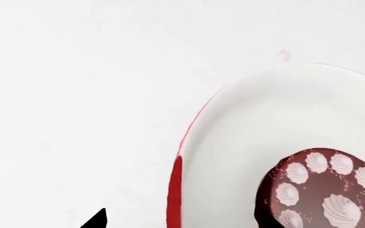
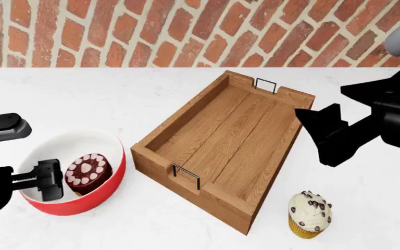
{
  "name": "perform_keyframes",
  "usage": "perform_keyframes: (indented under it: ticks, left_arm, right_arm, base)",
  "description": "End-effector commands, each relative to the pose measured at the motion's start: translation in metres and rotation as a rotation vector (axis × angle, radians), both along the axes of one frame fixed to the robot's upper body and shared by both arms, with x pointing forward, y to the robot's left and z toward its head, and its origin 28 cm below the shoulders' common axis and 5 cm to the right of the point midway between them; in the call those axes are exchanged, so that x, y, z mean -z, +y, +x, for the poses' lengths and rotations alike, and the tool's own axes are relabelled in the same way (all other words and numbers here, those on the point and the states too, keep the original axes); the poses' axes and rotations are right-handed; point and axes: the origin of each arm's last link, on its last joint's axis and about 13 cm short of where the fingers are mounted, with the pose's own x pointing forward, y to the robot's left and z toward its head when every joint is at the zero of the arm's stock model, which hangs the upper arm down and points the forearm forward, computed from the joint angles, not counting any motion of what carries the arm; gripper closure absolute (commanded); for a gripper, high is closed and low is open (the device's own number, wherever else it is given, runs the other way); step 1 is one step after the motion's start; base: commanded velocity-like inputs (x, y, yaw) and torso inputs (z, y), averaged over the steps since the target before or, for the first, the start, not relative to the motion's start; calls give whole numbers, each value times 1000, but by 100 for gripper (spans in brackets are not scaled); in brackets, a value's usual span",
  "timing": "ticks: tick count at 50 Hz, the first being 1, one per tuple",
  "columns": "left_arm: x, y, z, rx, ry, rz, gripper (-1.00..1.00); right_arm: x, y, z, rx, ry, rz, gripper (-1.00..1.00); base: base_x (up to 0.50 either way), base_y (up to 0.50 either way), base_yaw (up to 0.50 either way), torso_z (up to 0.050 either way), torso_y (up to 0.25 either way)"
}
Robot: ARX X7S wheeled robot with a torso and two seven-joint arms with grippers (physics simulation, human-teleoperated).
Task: Pick up the bowl with cake and place it on the tray. Pick up the cupcake and place it on the tray.
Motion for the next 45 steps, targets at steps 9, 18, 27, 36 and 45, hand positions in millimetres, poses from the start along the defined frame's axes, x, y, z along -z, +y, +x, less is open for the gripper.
perform_keyframes:
  ticks: [9,18,27,36,45]
  left_arm:
    - [24,-3,6,4,31,-20,-100]
    - [35,-2,9,21,21,-38,100]
    - [27,2,6,-32,-68,-42,100]
    - [14,7,-1,-142,-122,22,100]
    - [0,6,-1,-174,-179,32,100]
  right_arm:
    - [5,-1,1,2,11,0,-100]
    - [5,-1,1,-1,11,1,-100]
    - [5,-1,1,1,10,3,-100]
    - [5,-2,1,7,7,12,-100]
    - [5,-4,1,14,3,23,-100]
  base:
    - [0,0,0,0,0]
    - [0,0,0,0,0]
    - [0,0,0,0,0]
    - [0,0,0,0,0]
    - [0,0,0,0,0]
